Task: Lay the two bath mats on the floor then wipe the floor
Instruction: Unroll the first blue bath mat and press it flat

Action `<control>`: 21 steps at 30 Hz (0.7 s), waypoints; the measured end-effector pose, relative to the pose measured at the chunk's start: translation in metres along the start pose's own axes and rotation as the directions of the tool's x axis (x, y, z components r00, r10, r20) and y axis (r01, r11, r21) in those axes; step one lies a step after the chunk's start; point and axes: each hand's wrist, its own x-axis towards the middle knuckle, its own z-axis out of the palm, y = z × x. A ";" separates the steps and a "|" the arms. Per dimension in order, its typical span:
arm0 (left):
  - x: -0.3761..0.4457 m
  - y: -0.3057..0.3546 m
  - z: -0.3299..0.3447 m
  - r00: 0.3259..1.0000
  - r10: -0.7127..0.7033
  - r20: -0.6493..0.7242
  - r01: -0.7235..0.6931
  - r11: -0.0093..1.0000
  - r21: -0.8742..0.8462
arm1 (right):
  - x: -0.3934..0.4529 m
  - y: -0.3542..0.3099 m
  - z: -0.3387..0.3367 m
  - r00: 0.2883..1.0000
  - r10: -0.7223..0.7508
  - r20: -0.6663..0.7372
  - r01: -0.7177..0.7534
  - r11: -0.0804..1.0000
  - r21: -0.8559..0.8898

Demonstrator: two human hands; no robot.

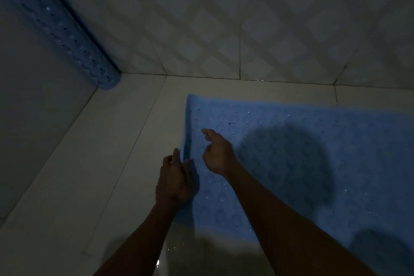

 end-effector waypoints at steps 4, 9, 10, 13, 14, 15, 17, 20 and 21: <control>0.016 -0.022 -0.012 0.998 -0.042 0.054 0.035 0.992 0.120 | 0.001 0.014 -0.001 0.999 -0.047 -0.016 0.042 0.974 -0.224; 0.026 -0.033 -0.018 0.999 -0.008 -0.046 0.024 0.932 0.362 | 0.014 0.018 0.001 0.999 -0.048 -0.020 0.038 0.940 -0.339; 0.031 -0.034 -0.017 0.998 0.044 -0.043 -0.022 0.913 0.408 | 0.018 0.017 -0.002 0.997 -0.062 -0.047 0.040 0.932 -0.361; 0.055 -0.027 -0.009 0.962 0.271 0.029 -0.251 0.839 0.483 | 0.033 0.018 -0.020 0.972 -0.139 -0.189 0.031 0.875 -0.483; 0.065 -0.020 -0.004 0.941 0.335 0.058 -0.320 0.818 0.479 | 0.037 0.019 -0.028 0.963 -0.148 -0.226 0.002 0.841 -0.541; 0.076 -0.012 0.001 0.923 0.375 0.088 -0.370 0.801 0.470 | 0.041 0.022 -0.036 0.957 -0.144 -0.251 -0.037 0.799 -0.600; 0.099 0.003 0.013 0.906 0.402 0.135 -0.418 0.794 0.442 | 0.049 0.030 -0.048 0.957 -0.114 -0.268 -0.110 0.711 -0.695; 0.130 0.021 0.023 0.896 0.428 0.123 -0.437 0.795 0.420 | 0.054 0.035 -0.056 0.957 -0.101 -0.273 -0.149 0.635 -0.758; 0.133 0.029 0.018 0.892 0.439 0.108 -0.440 0.790 0.426 | 0.056 0.039 -0.057 0.960 -0.092 -0.265 -0.152 0.622 -0.768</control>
